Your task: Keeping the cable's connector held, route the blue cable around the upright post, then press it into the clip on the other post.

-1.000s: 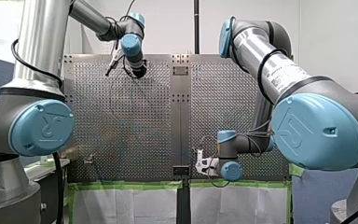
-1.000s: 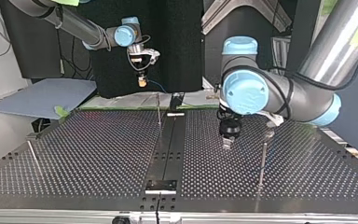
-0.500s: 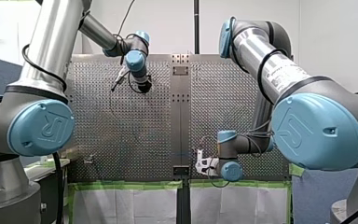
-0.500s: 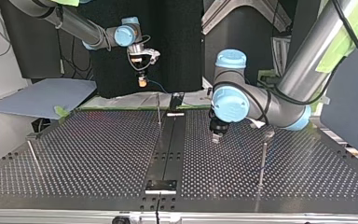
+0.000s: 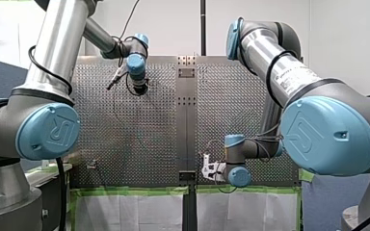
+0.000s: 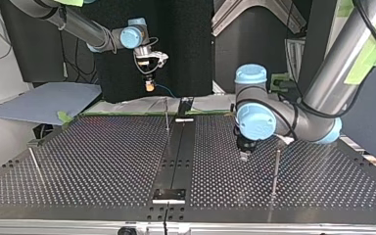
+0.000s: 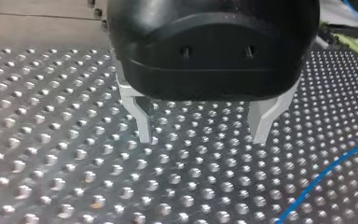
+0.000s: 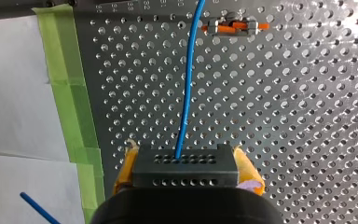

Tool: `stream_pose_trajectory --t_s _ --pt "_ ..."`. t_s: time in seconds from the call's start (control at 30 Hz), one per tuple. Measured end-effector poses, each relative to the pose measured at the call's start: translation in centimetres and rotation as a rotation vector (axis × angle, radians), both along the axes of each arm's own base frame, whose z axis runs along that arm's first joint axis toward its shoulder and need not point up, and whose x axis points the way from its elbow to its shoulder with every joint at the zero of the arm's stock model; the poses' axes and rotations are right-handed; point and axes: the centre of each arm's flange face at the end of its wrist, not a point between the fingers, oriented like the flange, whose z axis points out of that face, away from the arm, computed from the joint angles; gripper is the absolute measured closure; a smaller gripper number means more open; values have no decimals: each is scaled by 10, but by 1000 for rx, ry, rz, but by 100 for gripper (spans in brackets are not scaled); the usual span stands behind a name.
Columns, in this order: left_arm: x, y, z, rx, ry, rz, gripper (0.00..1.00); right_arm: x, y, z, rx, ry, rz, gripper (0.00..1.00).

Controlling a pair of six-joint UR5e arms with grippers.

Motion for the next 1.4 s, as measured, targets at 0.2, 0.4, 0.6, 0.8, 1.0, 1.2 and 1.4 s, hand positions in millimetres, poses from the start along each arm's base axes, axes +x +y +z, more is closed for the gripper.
stream_pose_trajectory --t_s 0.2,0.4,0.6,0.8,1.0,1.2,1.4 --pt "6 -3 -9 53 14 -4 0 0 0 0 -1 0 1 100" --pt "17 4 -34 116 54 39 0 0 1 0 0 0 1 100" --pt "23 8 -44 132 66 52 0 0 1 -1 0 0 1 100" --pt "29 5 -70 160 99 50 0 1 1 -1 0 1 2 100" --pt "35 10 -77 186 95 86 0 1 2 -1 0 1 3 100" --pt "38 12 -81 193 88 98 0 2 2 -1 1 2 5 100" --pt "44 13 -102 214 117 101 0 2 2 -1 0 1 5 100"
